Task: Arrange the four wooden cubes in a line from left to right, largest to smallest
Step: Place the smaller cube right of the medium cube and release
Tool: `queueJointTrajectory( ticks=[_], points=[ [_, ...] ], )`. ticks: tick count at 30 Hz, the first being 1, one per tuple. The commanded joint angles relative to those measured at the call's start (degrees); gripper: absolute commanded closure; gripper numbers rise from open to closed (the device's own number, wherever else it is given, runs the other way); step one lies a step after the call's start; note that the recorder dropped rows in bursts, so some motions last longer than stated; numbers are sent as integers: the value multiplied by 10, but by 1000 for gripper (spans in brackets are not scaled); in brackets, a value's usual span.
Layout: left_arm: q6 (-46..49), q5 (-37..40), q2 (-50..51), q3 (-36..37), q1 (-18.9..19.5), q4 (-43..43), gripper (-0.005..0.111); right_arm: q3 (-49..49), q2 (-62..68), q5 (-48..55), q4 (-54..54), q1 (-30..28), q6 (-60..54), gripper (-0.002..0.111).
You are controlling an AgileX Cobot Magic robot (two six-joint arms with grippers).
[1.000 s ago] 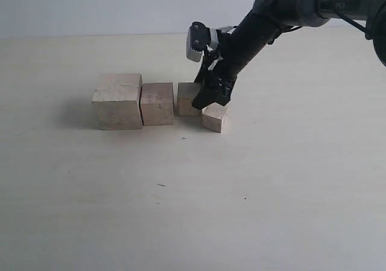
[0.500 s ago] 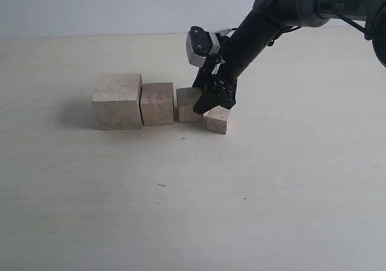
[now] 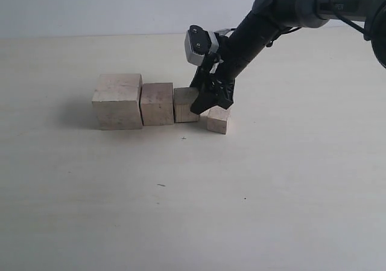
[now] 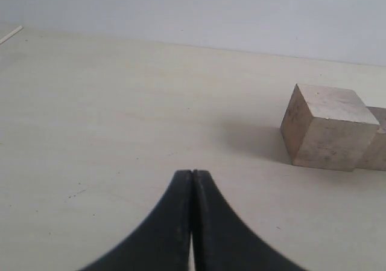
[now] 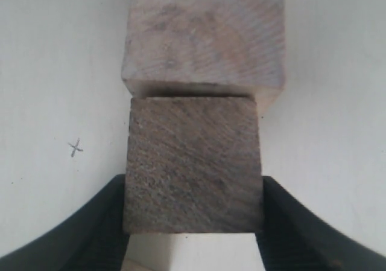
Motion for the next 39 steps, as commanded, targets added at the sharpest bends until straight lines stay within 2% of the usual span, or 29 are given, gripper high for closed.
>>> queueJointTrajectory(
  ticks=[1, 14, 17, 20, 25, 29, 34, 39],
  points=[
    [0, -4, -3, 2, -3, -3, 107, 7, -1, 7, 23, -1, -2, 108],
    [0, -4, -3, 2, -3, -3, 107, 15, 1, -4, 27, -1, 5, 107],
    [0, -4, -3, 2, -3, -3, 107, 15, 1, -7, 30, -1, 7, 99],
    [0, -4, -3, 2, -3, -3, 107, 15, 1, -8, 38, -1, 7, 87],
    [0, -4, -3, 2, -3, -3, 107, 15, 1, -8, 43, -1, 7, 55],
    [0, -4, -3, 2, -3, -3, 107, 15, -2, -8, 47, -1, 7, 34],
    [0, -4, -3, 2, -3, -3, 107, 15, -19, -10, 47, -1, 18, 31],
    [0, -4, -3, 2, -3, -3, 107, 15, -52, -7, 29, -1, 79, 31]
  ],
)
